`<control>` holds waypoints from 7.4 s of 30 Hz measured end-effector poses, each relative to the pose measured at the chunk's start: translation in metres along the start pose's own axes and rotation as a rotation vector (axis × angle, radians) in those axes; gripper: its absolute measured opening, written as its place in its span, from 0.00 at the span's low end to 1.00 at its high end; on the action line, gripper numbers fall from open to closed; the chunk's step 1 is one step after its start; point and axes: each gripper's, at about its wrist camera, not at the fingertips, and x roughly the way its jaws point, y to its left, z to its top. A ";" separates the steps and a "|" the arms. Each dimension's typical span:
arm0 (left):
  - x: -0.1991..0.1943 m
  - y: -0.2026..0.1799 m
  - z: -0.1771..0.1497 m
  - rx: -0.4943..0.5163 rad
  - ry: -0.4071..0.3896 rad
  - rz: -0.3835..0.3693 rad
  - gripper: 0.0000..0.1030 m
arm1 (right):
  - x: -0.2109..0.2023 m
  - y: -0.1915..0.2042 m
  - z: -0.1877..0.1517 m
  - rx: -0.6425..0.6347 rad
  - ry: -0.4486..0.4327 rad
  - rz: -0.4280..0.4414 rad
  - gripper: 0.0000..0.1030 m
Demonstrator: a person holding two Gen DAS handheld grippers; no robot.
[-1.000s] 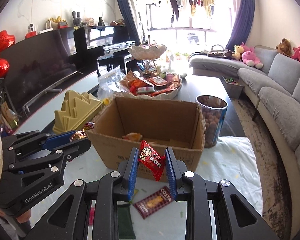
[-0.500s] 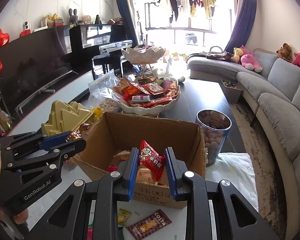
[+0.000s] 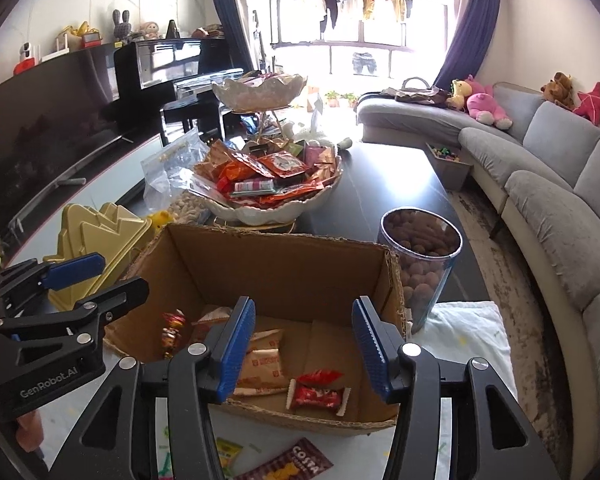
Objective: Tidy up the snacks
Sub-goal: 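Carry both candies over the box and open both grippers, then move both tools back toward the snacks beside the box, then grasp the green lollipop with the left gripper while the right gripper grasps the yellow candy, then carry the lollipop and yellow candy over the box and open both grippers, then move both tools back toward the remaining snacks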
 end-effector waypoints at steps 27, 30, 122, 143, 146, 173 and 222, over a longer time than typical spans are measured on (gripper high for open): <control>-0.048 0.018 -0.069 0.075 -0.033 0.053 0.76 | -0.033 0.044 -0.053 -0.074 -0.013 0.040 0.50; -0.045 0.018 -0.078 0.081 -0.029 0.057 0.76 | -0.030 0.049 -0.063 -0.082 0.000 0.046 0.50; 0.038 0.008 -0.140 0.033 0.171 -0.082 0.25 | 0.072 0.057 -0.132 -0.065 0.307 0.136 0.24; -0.072 -0.009 -0.088 0.028 -0.082 -0.101 0.26 | -0.061 0.045 -0.097 -0.048 0.011 0.156 0.24; -0.081 -0.014 -0.077 0.033 -0.111 -0.100 0.26 | -0.071 0.044 -0.088 -0.042 -0.023 0.156 0.24; -0.044 -0.013 0.008 0.027 -0.123 -0.084 0.26 | -0.057 0.016 -0.009 -0.018 -0.102 0.079 0.24; -0.019 -0.020 -0.097 0.109 0.001 -0.054 0.65 | -0.026 0.013 -0.096 0.069 0.051 0.032 0.54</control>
